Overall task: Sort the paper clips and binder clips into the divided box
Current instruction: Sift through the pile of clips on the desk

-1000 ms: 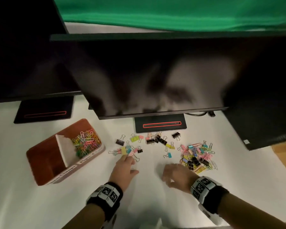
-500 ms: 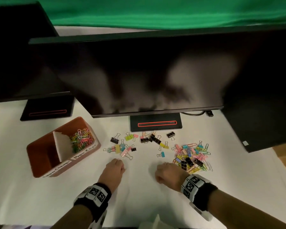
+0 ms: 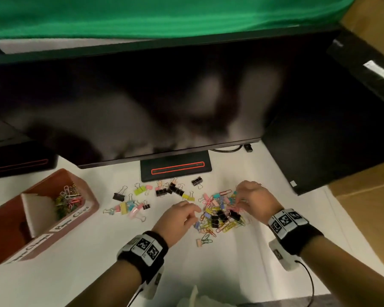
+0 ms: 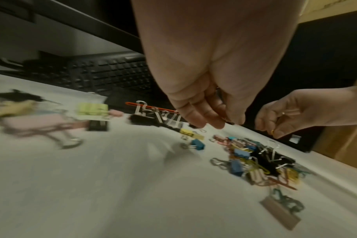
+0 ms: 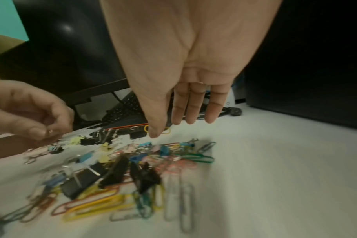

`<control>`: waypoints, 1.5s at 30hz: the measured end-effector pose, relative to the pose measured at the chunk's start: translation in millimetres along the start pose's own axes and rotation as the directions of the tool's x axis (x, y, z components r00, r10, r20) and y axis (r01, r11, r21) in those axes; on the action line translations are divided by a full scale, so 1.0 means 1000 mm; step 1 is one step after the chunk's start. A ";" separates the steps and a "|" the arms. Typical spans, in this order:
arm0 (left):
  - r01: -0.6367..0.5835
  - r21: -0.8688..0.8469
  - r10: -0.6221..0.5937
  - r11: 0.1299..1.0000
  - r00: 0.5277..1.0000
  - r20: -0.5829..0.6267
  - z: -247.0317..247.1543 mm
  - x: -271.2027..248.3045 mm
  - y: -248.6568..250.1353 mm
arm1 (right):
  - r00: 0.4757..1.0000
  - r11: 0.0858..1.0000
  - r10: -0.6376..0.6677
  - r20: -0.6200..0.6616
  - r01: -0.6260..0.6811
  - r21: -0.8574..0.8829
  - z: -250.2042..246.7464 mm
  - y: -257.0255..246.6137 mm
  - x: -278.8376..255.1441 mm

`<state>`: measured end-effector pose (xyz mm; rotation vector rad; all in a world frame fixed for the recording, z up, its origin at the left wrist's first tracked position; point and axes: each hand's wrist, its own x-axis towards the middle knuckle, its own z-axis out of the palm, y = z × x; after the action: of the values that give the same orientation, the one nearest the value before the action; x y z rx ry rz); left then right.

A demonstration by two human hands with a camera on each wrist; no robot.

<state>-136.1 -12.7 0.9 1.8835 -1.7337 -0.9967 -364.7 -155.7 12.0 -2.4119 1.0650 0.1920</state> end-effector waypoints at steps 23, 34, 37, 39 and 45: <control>0.250 0.110 -0.240 0.962 0.966 -0.101 0.029 0.063 0.014 | 0.969 0.993 -0.070 0.236 0.045 0.110 0.004 -0.008 0.057; 0.293 0.002 -0.292 0.956 0.955 -0.048 0.021 0.067 0.010 | 0.989 0.991 -0.089 0.115 0.076 0.114 -0.013 0.009 0.047; 0.309 -0.112 -0.316 0.944 0.947 -0.054 0.017 0.066 0.007 | 0.982 0.970 -0.106 0.157 0.068 0.233 -0.017 0.023 0.032; 0.309 -0.194 -0.324 0.931 0.945 -0.049 0.011 0.064 0.006 | 0.965 0.969 -0.130 0.229 0.074 0.237 -0.013 0.029 0.023; 0.309 -0.312 -0.337 0.898 0.941 -0.037 -0.005 0.055 0.006 | 0.955 0.975 -0.160 0.251 0.113 0.192 0.006 0.034 0.013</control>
<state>-137.2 -68.2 -4.7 2.0109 -1.1575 -1.1987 -379.8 -181.0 -10.1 -2.2155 0.7583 0.3482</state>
